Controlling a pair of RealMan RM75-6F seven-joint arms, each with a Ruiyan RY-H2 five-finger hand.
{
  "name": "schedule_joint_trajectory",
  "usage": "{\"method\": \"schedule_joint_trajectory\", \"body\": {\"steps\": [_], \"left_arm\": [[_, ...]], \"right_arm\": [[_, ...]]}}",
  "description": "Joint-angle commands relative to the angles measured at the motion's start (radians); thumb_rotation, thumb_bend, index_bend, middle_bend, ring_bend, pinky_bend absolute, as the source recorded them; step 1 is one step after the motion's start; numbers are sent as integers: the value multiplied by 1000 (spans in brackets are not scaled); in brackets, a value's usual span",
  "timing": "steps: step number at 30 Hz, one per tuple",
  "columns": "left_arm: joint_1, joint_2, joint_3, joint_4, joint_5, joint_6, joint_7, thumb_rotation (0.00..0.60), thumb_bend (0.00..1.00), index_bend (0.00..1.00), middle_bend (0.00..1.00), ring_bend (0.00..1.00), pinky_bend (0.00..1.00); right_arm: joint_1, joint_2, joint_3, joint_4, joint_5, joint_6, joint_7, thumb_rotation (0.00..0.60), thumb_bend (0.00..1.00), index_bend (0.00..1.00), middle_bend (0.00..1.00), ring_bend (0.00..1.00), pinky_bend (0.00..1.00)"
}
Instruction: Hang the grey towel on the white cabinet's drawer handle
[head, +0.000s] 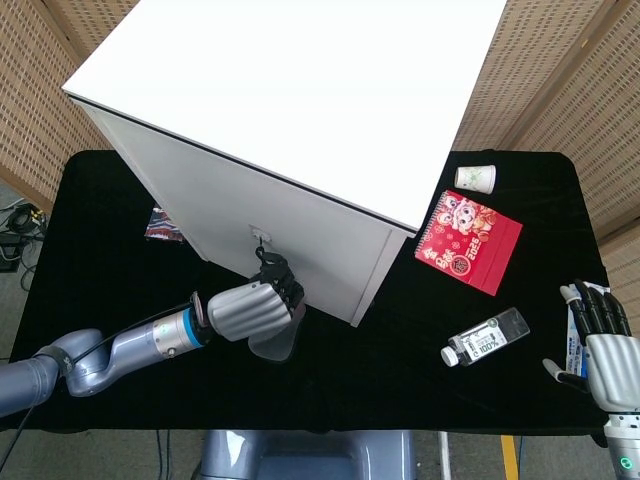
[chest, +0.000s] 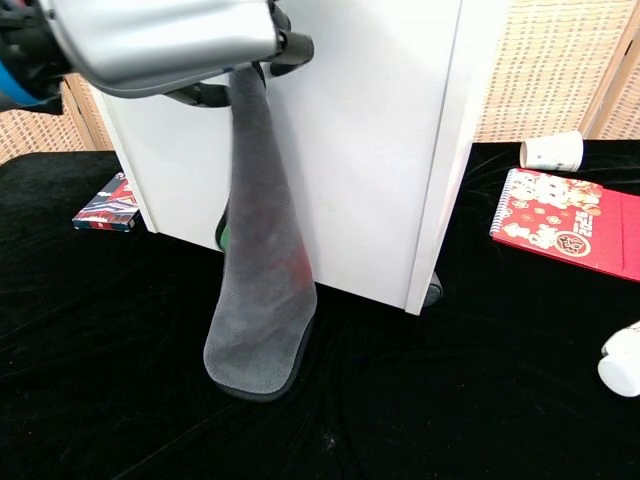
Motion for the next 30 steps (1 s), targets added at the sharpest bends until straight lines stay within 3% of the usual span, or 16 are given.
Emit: {"method": "schedule_joint_trajectory", "body": {"steps": [1,5,13,15,21,27,30], "left_arm": [[14,12,11,9,30,34,7,600,27,198,497,422,372],[41,20,20,12,40,86,-12,600,20,88,445,374,344],[166,51,65,20,47,275,-80,600,19,74,423,361,333],[257,58,99,33,19,380,-131,600,19,74,423,361,333],[463,14,177,101,-70,559,-248,600,19,92,402,360,312],[606,-51,220,141,-189,627,-385,600,19,98,216,239,223],[714,-48,262,63,-379,547,-461,600,19,59,57,93,129]], "right_arm": [[1,-1,-1,0,-1,-1,-4,600,86,0,0,0,0],[2,-4,-3,-1,-3,-3,-12,600,86,0,0,0,0],[2,-4,0,1,4,-5,-12,600,86,0,0,0,0],[4,-6,0,2,7,-10,-14,600,86,0,0,0,0],[7,-15,-4,2,7,-19,-40,600,86,0,0,0,0],[10,-23,-9,0,9,-29,-69,600,86,0,0,0,0],[13,-32,-12,-1,13,-40,-102,600,86,0,0,0,0]]}}
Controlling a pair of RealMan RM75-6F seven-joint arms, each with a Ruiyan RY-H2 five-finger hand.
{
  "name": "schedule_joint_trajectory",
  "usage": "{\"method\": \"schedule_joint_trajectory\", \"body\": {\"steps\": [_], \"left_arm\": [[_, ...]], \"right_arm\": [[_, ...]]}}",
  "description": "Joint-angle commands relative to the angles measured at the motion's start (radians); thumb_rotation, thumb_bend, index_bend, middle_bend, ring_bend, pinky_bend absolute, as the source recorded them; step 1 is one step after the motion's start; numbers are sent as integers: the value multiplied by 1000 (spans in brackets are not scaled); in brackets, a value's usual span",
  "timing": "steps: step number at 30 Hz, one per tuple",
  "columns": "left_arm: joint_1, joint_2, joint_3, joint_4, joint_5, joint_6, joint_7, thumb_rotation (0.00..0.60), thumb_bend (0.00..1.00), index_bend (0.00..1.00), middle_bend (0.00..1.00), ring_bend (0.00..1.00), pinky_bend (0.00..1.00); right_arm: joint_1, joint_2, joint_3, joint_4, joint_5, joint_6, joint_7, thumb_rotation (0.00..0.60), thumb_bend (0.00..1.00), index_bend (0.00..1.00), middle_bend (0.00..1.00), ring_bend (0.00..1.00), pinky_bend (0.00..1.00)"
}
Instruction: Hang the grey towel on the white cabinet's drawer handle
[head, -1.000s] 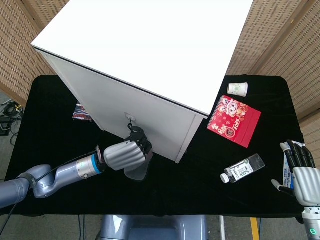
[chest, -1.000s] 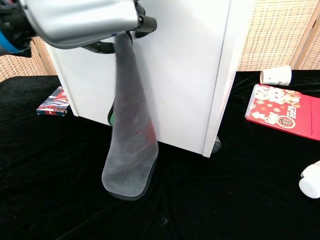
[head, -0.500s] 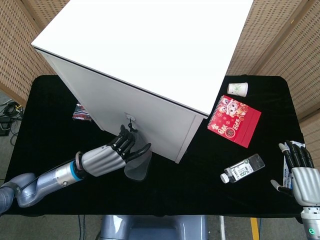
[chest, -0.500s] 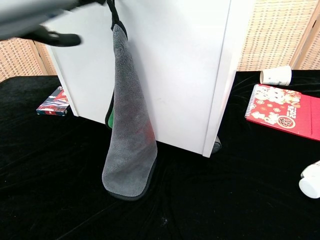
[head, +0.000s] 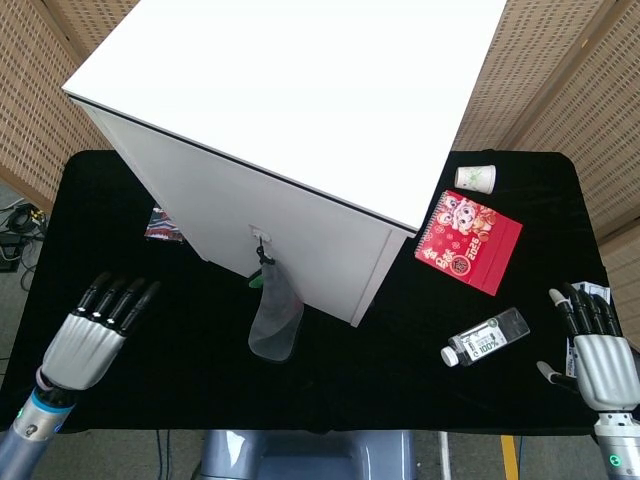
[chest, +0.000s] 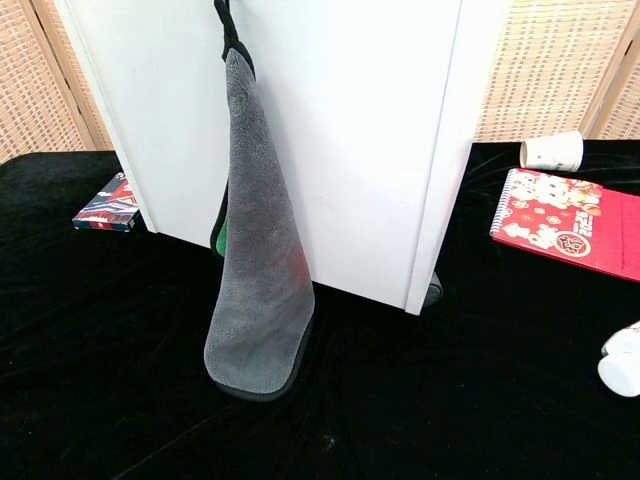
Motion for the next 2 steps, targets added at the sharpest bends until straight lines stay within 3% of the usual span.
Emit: {"method": "schedule_joint_trajectory", "body": {"steps": [1,2], "left_arm": [[123,-13,54,-72,-207,-67,-99,600,19,36,26,54,91],[136,1,55,-105,-251,-99,-110,600,19,15,4,20,48]], "right_arm": [[3,-9,-3,-2,5,-10,-26,600,86,0,0,0,0],[5,-11,-3,-1,7,-14,-33,600,86,0,0,0,0]]}}
